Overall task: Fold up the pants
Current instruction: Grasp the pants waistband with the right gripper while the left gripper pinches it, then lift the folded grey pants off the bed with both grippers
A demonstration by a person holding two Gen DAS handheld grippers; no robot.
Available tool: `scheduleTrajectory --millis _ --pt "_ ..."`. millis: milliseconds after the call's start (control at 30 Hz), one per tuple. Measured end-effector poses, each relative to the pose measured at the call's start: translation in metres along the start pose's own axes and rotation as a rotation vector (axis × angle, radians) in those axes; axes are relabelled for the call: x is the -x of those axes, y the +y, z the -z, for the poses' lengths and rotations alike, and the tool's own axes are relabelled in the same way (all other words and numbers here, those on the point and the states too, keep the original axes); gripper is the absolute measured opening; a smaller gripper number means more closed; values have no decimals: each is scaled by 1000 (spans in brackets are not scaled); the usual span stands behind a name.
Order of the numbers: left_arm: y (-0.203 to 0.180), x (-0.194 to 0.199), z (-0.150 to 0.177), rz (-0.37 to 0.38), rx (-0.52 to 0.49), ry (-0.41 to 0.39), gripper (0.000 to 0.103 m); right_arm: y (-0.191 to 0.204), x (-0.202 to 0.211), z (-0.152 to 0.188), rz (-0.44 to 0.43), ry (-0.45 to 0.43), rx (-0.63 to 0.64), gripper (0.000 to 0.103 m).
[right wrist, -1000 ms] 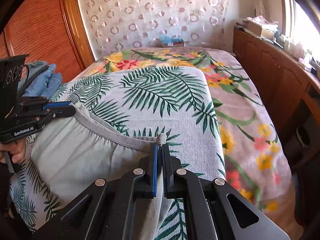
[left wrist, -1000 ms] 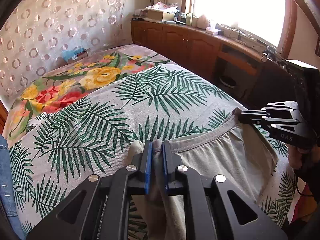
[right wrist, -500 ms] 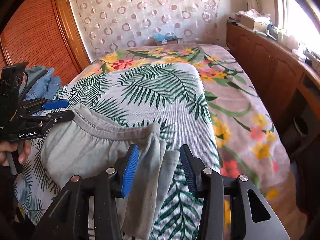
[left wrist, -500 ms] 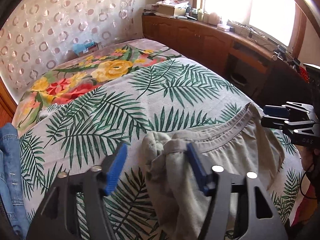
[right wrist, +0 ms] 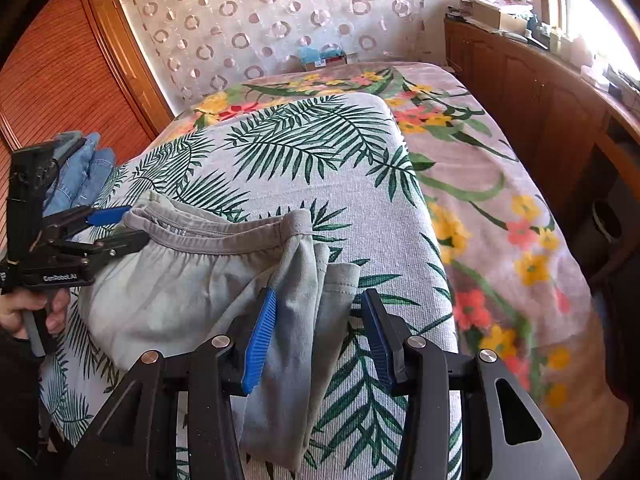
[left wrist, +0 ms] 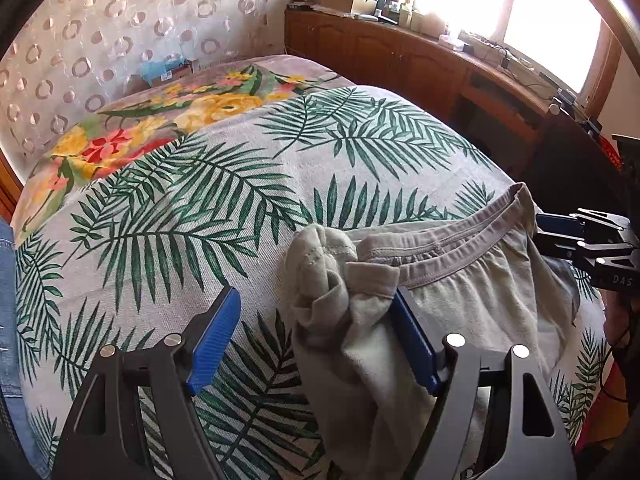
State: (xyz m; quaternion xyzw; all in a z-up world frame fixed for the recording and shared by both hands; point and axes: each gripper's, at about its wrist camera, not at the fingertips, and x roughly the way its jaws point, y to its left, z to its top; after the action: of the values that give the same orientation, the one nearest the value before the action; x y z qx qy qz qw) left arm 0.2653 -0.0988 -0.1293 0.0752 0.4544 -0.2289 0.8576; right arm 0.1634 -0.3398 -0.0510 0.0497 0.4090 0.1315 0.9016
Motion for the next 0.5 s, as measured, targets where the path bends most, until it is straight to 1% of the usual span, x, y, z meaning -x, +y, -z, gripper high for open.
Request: scheduleTrajectory --millis 133,267,500 --pt "4 -2 1 24 25 -10 78 3 -2 -1 -2 3 9 46" --pt "2 -3 0 13 17 -8 79 8 -5 -1 17 5 25 46" --pt "1 -2 6 3 10 -53 82 11 -7 -2 11 3 35 46"
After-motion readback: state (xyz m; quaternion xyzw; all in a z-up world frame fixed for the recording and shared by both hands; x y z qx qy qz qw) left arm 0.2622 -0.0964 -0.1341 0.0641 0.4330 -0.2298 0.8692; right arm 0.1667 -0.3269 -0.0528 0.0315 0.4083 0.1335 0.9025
